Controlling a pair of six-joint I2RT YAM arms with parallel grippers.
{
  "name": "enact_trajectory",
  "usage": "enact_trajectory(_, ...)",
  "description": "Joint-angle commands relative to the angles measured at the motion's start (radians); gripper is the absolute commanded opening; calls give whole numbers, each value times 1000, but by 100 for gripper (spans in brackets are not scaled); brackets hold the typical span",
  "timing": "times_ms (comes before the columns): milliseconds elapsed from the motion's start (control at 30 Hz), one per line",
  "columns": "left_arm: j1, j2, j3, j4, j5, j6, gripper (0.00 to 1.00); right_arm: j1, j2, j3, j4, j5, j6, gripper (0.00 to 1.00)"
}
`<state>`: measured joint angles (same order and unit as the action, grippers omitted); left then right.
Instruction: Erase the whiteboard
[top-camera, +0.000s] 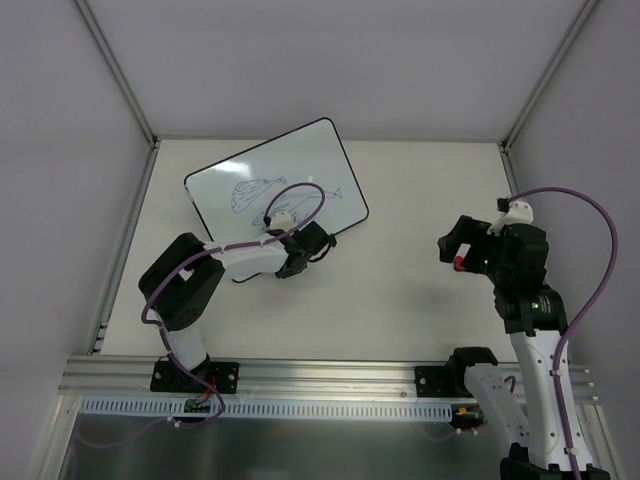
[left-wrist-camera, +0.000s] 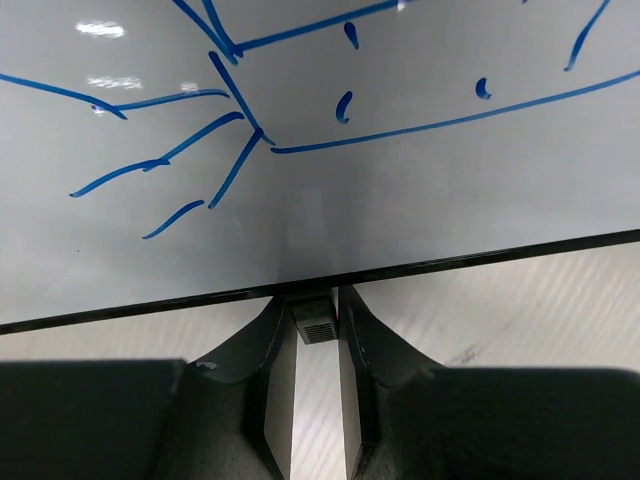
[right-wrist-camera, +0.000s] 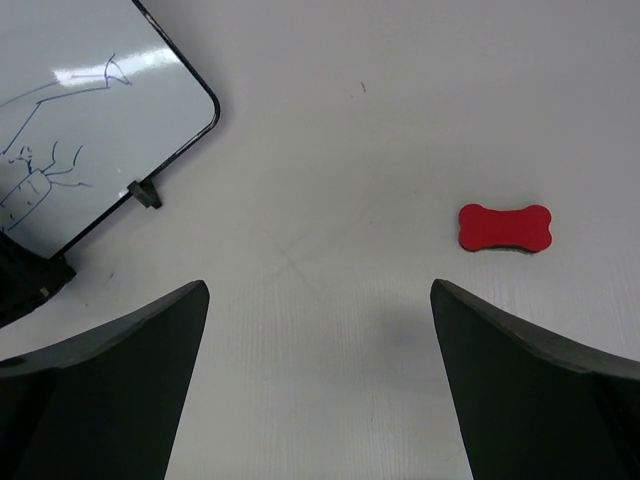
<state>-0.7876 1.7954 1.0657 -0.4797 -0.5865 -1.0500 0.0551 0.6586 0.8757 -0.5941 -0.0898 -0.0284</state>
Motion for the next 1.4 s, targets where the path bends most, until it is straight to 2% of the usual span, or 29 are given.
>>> enact_trajectory(0,-84,-34,-78,-36,149,79,0,5,7,-24,8,122,103,99)
enact_trajectory(133,-99,-83,-159,4,159,100,0,5,35,-50,-33,238,186,99)
enact_trajectory(367,-117,-108,-188,41,180,151,0,-15,125,-53,-151,534,358,99)
enact_trajectory(567,-125,-119,-171,47,182,150,0,-92,284,-41,-190,613,498,98)
enact_trajectory(633,-125,-133,-164,47,183,150,7,-107,340,-27,-190,622,542,97)
enact_trajectory(700,-127,-158,-162,46,188,150,18,-127,429,-11,-190,624,583,96)
enact_trajectory(733,-127,-169,-161,46,189,150,31,-132,456,-1,-188,622,599,95)
enact_trajectory(800,-128,-204,-161,46,191,150,44,-136,525,23,-187,628,625,93)
enact_trajectory(833,-128,-217,-159,46,192,151,56,-136,545,31,-184,628,645,92)
enact_trajectory(967,-128,-281,-151,44,195,180,75,-138,625,52,-145,611,682,90)
enact_trajectory(1200,-128,-428,-144,43,229,238,98,-139,754,85,-105,570,722,89)
enact_trajectory(1367,-116,-530,-139,43,206,318,99,-139,843,126,-96,526,752,87)
